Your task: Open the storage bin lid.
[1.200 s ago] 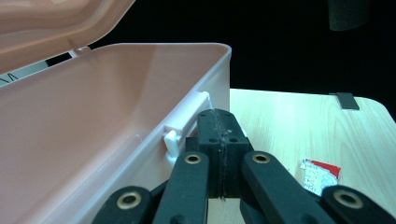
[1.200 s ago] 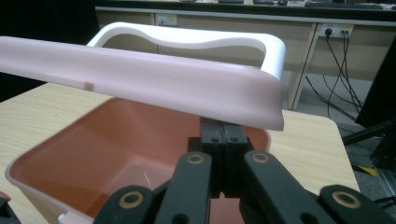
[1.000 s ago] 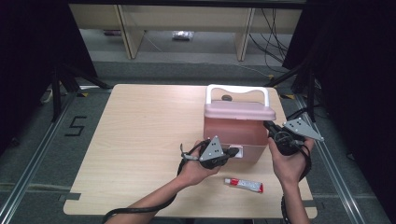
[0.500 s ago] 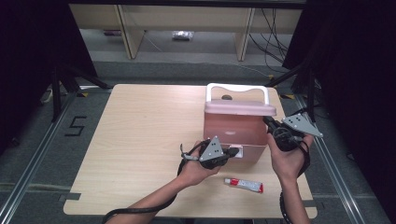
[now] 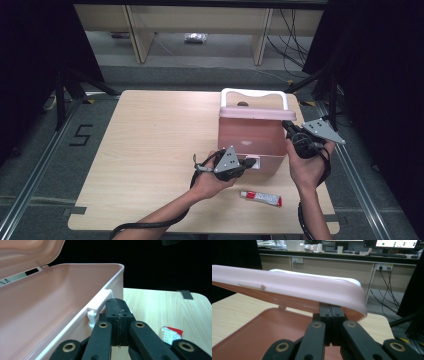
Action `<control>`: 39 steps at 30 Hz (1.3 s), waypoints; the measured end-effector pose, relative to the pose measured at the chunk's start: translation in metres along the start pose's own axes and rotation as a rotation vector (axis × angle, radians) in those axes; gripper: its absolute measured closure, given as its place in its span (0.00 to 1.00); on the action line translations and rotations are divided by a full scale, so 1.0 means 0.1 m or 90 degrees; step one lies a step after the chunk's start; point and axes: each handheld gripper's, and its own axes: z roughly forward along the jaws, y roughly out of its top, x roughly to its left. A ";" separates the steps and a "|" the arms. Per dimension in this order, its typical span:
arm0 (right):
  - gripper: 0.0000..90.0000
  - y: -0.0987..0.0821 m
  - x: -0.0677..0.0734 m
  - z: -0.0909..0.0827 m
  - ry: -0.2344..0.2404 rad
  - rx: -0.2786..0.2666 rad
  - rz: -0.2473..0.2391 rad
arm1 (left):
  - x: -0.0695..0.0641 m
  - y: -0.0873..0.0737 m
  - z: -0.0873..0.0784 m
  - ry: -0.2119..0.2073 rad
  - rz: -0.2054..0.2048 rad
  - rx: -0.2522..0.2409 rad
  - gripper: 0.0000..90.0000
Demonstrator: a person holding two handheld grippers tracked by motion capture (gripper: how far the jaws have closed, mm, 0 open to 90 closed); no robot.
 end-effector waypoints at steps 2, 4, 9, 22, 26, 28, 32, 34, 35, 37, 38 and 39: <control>1.00 0.01 0.00 0.01 -0.003 0.003 -0.005 | 0.00 0.00 0.00 0.000 -0.003 -0.003 0.99; 1.00 0.00 -0.01 0.03 -0.001 0.000 0.001 | 0.00 0.00 0.00 0.001 -0.001 -0.001 0.99; 1.00 0.02 0.00 0.05 -0.011 -0.005 -0.005 | 0.00 0.00 0.01 0.002 -0.003 -0.001 0.99; 1.00 0.05 -0.01 0.14 -0.018 -0.012 -0.004 | 0.00 0.00 0.01 0.002 -0.005 -0.001 0.99; 1.00 0.07 -0.01 0.16 -0.020 -0.014 0.000 | 0.00 0.00 0.01 0.005 -0.012 -0.002 0.99; 1.00 0.09 -0.01 0.18 -0.023 -0.020 -0.005 | 0.00 0.00 0.01 0.001 -0.005 -0.002 0.99; 1.00 0.12 -0.01 0.20 -0.027 -0.018 -0.007 | 0.00 0.00 0.01 0.001 -0.005 -0.002 0.99; 1.00 0.12 -0.01 0.23 -0.029 -0.024 -0.004 | 0.00 0.00 0.01 0.001 -0.006 -0.002 0.99; 1.00 0.13 -0.02 0.24 -0.030 -0.025 -0.003 | 0.00 0.00 0.01 0.001 -0.008 -0.003 0.99; 1.00 0.14 -0.01 0.25 -0.027 -0.021 0.001 | 0.00 0.00 0.01 0.001 -0.009 -0.003 0.99; 1.00 0.14 -0.02 0.27 -0.029 -0.028 -0.001 | 0.00 0.00 0.01 0.001 -0.009 -0.003 0.99; 1.00 0.14 -0.02 0.28 -0.030 -0.024 -0.002 | 0.00 0.00 0.01 0.001 -0.008 -0.002 0.99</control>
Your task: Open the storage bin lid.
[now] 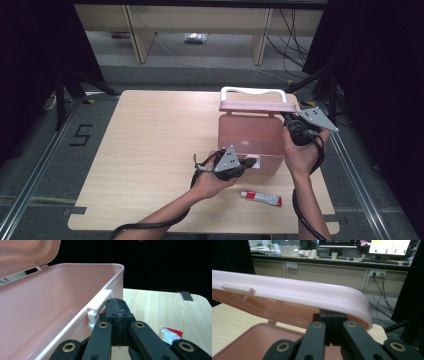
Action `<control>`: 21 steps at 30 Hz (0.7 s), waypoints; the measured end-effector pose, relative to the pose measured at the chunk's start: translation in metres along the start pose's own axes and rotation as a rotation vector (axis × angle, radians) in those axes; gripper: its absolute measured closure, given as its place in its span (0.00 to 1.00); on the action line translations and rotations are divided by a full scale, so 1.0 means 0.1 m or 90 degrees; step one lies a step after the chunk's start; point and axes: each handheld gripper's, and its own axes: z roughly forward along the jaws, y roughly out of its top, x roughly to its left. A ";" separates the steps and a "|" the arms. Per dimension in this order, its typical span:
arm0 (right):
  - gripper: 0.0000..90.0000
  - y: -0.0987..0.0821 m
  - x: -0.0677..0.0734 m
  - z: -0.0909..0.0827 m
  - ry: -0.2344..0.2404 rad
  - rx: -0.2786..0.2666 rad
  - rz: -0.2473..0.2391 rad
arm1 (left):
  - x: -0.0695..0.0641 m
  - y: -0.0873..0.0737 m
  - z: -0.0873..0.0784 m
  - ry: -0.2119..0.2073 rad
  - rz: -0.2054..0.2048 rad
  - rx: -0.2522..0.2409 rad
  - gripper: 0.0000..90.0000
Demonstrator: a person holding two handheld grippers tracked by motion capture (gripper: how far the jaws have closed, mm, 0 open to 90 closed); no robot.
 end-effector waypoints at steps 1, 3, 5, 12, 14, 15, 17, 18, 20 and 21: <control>1.00 0.01 -0.01 0.00 0.000 0.000 -0.008 | 0.00 0.00 0.00 0.000 -0.001 0.000 0.99; 1.00 0.02 0.00 0.02 0.000 -0.001 -0.002 | 0.00 0.00 0.00 0.000 -0.001 0.000 0.99; 1.00 0.03 -0.01 0.03 -0.005 -0.003 -0.006 | 0.00 0.00 0.00 0.000 -0.001 0.000 0.99; 1.00 0.05 -0.01 0.10 -0.008 -0.006 -0.007 | 0.00 -0.01 0.00 0.001 -0.004 -0.003 0.99; 1.00 0.05 -0.01 0.11 -0.013 -0.006 0.001 | 0.00 0.00 0.01 0.001 -0.001 0.000 0.99; 1.00 0.06 -0.02 0.12 -0.007 -0.006 0.001 | 0.00 0.00 0.01 0.000 0.000 0.001 0.99; 1.00 0.06 -0.02 0.13 -0.013 -0.010 -0.002 | 0.00 0.00 0.01 0.000 -0.001 0.000 0.99; 1.00 0.07 -0.02 0.13 -0.014 -0.009 0.004 | -0.01 0.00 0.01 0.003 -0.006 0.000 0.99; 1.00 0.07 -0.02 0.14 -0.011 -0.009 0.001 | 0.00 0.00 0.01 0.001 -0.003 0.001 0.99; 1.00 0.07 -0.03 0.15 -0.013 -0.010 0.000 | 0.00 0.00 0.01 0.000 0.000 0.000 0.99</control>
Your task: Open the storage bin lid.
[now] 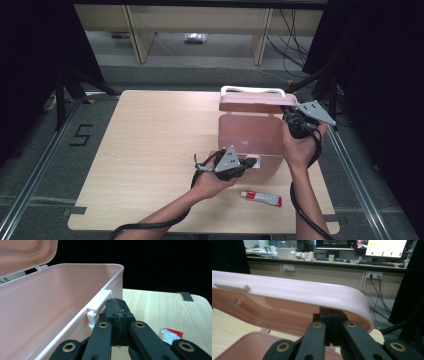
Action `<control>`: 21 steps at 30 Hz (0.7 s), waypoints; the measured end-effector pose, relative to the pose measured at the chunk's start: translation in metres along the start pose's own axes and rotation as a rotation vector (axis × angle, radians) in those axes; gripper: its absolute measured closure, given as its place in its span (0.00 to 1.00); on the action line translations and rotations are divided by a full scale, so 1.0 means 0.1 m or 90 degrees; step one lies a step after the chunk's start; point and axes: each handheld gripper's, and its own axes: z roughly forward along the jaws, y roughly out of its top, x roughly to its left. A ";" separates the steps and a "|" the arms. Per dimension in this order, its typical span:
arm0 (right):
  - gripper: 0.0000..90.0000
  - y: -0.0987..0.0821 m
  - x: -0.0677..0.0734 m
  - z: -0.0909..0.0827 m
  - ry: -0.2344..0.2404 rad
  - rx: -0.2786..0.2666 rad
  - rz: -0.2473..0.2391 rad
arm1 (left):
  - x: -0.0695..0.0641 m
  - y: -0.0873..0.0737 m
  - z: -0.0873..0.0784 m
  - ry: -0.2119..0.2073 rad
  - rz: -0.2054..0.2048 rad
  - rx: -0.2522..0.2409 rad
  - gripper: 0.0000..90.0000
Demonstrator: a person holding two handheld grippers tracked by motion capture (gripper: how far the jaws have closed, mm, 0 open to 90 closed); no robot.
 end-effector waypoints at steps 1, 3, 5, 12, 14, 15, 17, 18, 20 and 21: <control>1.00 0.01 -0.01 0.00 -0.003 0.002 -0.007 | 0.00 0.00 0.00 0.001 -0.001 0.000 0.99; 1.00 0.01 0.00 0.01 -0.005 0.001 0.003 | 0.00 0.00 0.00 0.001 0.001 0.001 0.99; 1.00 0.02 -0.01 0.01 -0.005 0.002 -0.005 | 0.00 0.00 0.00 0.000 0.000 0.000 0.99; 1.00 0.04 -0.02 0.05 -0.007 0.000 -0.004 | 0.00 0.00 0.00 0.000 0.000 0.001 0.99; 1.00 0.05 -0.01 0.06 -0.008 0.000 -0.001 | 0.00 0.00 0.00 0.000 -0.001 0.001 0.99; 1.00 0.05 -0.02 0.06 -0.008 -0.003 -0.008 | 0.00 0.00 0.00 0.000 0.000 0.002 0.99; 1.00 0.05 -0.03 0.07 -0.009 0.000 -0.011 | 0.00 0.00 0.00 0.002 -0.004 0.001 0.99; 1.00 0.05 -0.03 0.07 -0.008 0.002 -0.008 | 0.00 0.00 0.00 -0.001 0.000 0.001 0.99; 1.00 0.05 -0.03 0.08 -0.009 0.002 -0.009 | 0.00 0.00 0.00 0.000 0.000 0.002 0.99; 1.00 0.05 -0.02 0.09 -0.010 0.001 -0.001 | 0.00 0.01 0.00 0.000 0.000 0.002 0.99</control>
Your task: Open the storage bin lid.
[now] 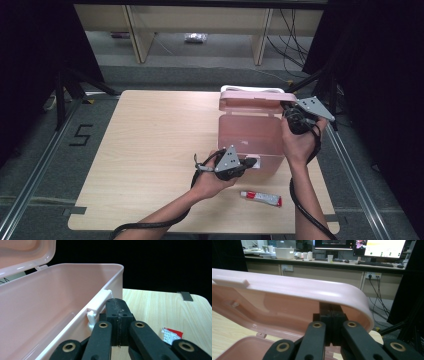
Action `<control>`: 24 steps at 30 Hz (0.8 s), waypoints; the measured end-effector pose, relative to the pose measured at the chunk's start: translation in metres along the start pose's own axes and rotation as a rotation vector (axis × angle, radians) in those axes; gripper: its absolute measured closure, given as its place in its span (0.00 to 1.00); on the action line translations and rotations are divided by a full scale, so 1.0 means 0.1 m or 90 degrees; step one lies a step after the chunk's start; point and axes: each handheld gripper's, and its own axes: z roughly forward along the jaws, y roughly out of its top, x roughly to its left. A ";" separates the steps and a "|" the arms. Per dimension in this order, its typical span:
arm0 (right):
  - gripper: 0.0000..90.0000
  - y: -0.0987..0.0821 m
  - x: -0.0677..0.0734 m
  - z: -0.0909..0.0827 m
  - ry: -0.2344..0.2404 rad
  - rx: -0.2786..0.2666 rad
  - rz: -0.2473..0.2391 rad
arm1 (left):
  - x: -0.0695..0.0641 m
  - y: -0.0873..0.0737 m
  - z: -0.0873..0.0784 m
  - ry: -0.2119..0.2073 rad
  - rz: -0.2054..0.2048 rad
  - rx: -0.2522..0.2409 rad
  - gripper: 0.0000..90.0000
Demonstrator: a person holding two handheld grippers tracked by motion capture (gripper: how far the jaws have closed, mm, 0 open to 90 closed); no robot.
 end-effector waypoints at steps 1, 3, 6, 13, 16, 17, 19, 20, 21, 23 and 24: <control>1.00 0.00 0.00 0.01 0.000 0.002 0.002 | 0.00 0.00 0.00 0.000 -0.002 -0.002 0.99; 1.00 0.00 0.01 0.01 -0.001 0.005 0.005 | 0.00 0.00 0.00 0.001 -0.002 -0.001 0.99; 1.00 0.02 -0.01 0.03 0.002 0.000 -0.005 | 0.00 0.00 0.00 0.001 -0.004 -0.002 0.99; 1.00 0.03 0.01 0.07 0.002 0.001 0.002 | 0.00 0.00 0.00 0.000 -0.001 -0.002 0.99; 1.00 0.04 -0.01 0.09 0.001 0.005 -0.008 | 0.00 0.00 0.01 0.003 -0.006 -0.003 0.99; 1.00 0.04 0.00 0.09 0.004 0.009 -0.002 | 0.00 0.00 0.01 0.002 -0.007 -0.003 0.99; 1.00 0.04 0.00 0.11 0.003 0.005 -0.002 | 0.00 0.00 0.01 0.002 -0.007 -0.002 0.99; 1.00 0.04 0.00 0.12 0.004 0.007 -0.001 | -0.01 0.00 0.01 0.002 -0.007 -0.003 0.99; 1.00 0.04 -0.01 0.12 0.003 0.008 -0.002 | 0.00 0.00 0.01 0.002 -0.006 -0.002 0.99; 1.00 0.05 -0.01 0.13 0.001 0.009 -0.004 | 0.00 0.00 0.00 0.001 -0.002 0.001 0.99; 1.00 0.05 -0.01 0.13 0.001 0.011 -0.001 | 0.00 0.00 0.01 0.001 -0.002 0.000 0.99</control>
